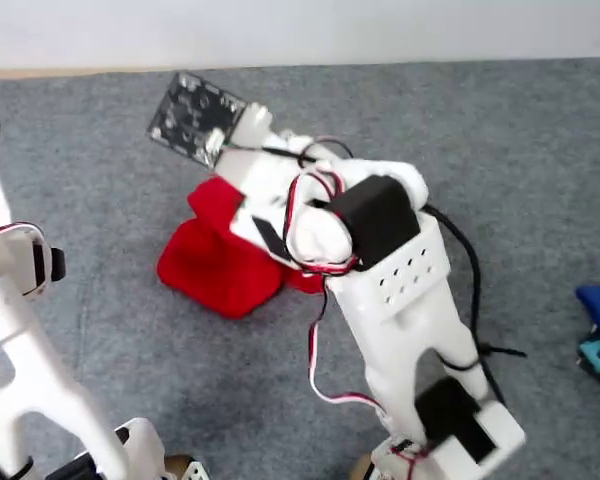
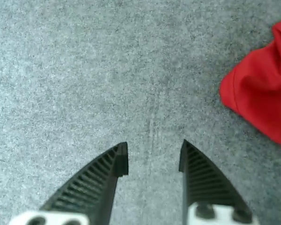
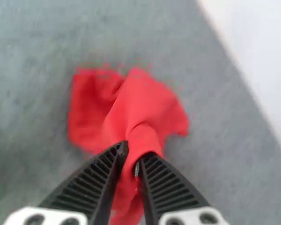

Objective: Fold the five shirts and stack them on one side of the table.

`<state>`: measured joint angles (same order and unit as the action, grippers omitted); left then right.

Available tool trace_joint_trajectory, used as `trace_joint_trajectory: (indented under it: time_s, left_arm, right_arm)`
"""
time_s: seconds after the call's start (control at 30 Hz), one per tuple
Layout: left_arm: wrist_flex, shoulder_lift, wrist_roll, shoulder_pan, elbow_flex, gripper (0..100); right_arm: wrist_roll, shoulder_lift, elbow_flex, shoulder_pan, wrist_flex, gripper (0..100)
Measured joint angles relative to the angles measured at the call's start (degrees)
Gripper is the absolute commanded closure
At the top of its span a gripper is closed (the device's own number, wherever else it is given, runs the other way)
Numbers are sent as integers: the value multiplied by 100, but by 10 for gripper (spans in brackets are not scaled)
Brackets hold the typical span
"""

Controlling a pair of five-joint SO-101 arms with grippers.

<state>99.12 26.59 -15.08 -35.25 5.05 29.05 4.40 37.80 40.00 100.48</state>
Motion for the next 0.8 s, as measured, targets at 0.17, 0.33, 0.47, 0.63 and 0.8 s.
trace_joint_trajectory:
  time_s: [0.17,0.33,0.47,0.63,0.8]
  left_arm:
    - [0,0,0,0,18,813]
    - [0,0,0,0,18,813]
    - [0,0,0,-18,18,813]
    - [0,9,0,-308,105,813]
    - [0,9,0,-387,466,813]
  right_arm:
    - [0,862,-1521,0,0,989]
    - [9,1459,-2769,-229,0,989]
    - [9,1873,-3798,-334,0,989]
    - [404,2391,-5029,-378,-18,989]
    - [765,2760,-6022,-387,-105,989]
